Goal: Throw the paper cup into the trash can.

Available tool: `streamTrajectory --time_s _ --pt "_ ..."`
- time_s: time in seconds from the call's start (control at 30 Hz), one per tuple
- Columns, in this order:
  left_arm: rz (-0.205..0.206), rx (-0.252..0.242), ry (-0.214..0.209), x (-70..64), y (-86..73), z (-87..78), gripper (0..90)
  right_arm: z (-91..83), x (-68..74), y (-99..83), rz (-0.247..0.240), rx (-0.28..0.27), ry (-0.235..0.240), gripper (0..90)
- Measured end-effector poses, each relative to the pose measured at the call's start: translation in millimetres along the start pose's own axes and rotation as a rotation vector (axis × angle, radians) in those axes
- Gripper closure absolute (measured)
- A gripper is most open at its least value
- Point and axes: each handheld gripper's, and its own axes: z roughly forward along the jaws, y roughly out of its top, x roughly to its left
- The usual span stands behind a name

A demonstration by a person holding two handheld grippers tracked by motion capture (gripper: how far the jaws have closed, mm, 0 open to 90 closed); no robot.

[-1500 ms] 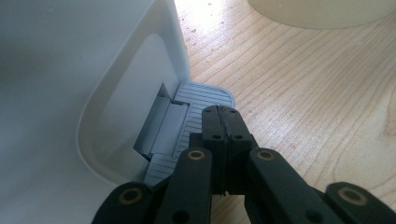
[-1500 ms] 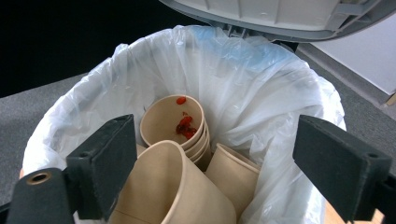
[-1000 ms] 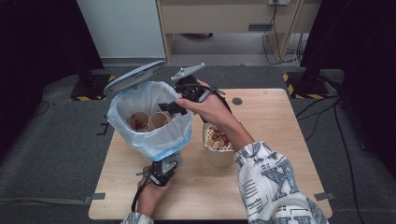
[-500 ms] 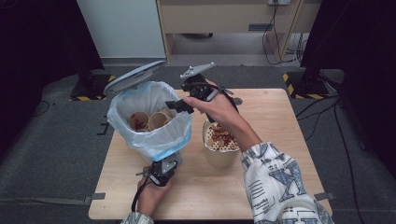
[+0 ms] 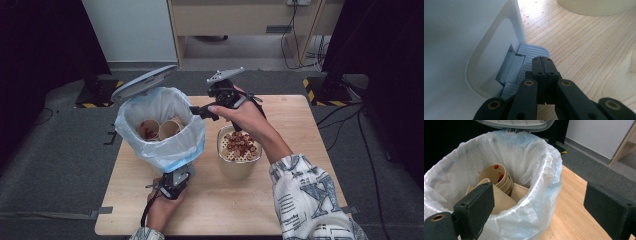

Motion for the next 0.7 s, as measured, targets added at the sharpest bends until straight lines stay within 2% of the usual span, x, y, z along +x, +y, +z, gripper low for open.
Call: streamTrajectory --time_s 0.7 --pt "0.004 -0.001 0.003 -0.5 0.0 0.1 88.8 -36.2 -31.0 -26.2 0.045 -0.013 -0.062 9.8"
